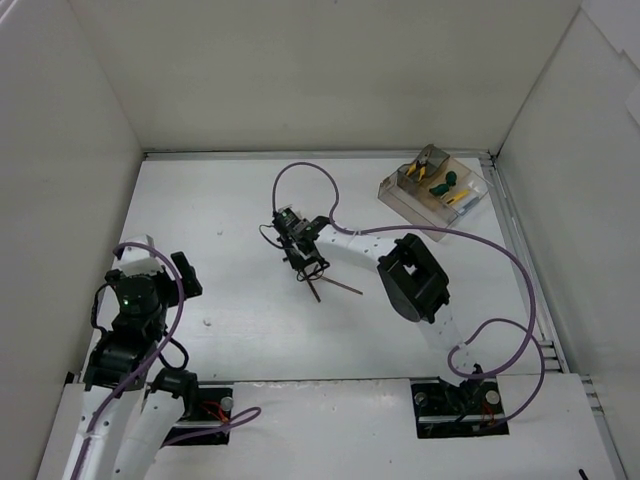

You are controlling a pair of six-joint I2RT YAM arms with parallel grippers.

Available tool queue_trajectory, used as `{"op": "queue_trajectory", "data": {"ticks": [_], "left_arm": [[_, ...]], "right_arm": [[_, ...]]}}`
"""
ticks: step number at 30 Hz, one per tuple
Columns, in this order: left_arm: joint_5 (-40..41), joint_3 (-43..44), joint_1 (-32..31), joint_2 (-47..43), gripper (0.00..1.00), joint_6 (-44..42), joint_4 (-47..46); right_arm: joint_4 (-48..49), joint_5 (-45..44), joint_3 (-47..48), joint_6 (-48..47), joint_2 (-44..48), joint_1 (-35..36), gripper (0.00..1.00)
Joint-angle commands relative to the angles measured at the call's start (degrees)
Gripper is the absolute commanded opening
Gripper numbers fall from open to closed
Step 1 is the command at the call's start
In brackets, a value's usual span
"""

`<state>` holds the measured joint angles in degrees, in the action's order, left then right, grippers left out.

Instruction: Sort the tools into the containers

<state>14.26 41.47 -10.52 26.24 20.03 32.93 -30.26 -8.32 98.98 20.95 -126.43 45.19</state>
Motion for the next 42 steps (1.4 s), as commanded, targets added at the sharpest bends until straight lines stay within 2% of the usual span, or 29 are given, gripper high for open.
{"op": "queue_trajectory", "data": {"ticks": [1, 8, 14, 17, 20, 26, 31, 37, 38, 42], "left_arm": [[1.03, 2.73, -0.2, 0.74, 1.0, 0.53, -2.08], [1.21, 2.82, -0.2, 0.83, 1.0, 0.45, -1.99], [1.56, 2.74, -0.2, 0.39, 1.0, 0.62, -1.82], [1.56, 2.56, -0.2, 0.04, 1.0, 0.53, -1.99], [1.3, 2.56, -0.2, -0.05, 1.0, 0.53, -2.16], [0.86, 2.12, -0.2, -0.05, 1.0, 0.1, -2.95], [-0.11, 2.03, -0.2, 0.74, 1.0, -0.52, -3.66], [-0.9, 1.68, -0.2, 1.97, 1.0, -1.49, -4.62], [-1.16, 1.77, -0.2, 2.5, 1.0, -1.66, -4.71], [-1.17, 1.86, -0.2, 3.29, 1.0, -1.84, -4.45]], "right_arm": [[-3.93, 4.36, 1.73, -1.16, -2.59, 0.87, 0.0], [-2.52, 3.14, 10.26, -8.55, 1.97, 0.87, 0.0], [0.28, 2.78, 13.52, -15.75, 9.25, -4.22, 0.0], [3.71, 3.39, 10.28, -19.8, 14.0, -9.31, 0.0], [6.79, 4.62, 6.94, -24.28, 17.0, -17.64, 0.0], [9.87, 7.88, 5.17, -34.03, 19.29, -29.35, 0.0], [14.17, 11.3, 2.89, -39.49, 18.94, -34.99, 0.0], [28.84, 12.8, -7.3, -40.81, 19.21, -40.53, 0.0], [35.82, 12.36, -10.09, -40.73, 19.12, -41.05, 0.0], [42.38, 14.19, -16.09, -40.02, 18.42, -42.9, 0.0]]}}
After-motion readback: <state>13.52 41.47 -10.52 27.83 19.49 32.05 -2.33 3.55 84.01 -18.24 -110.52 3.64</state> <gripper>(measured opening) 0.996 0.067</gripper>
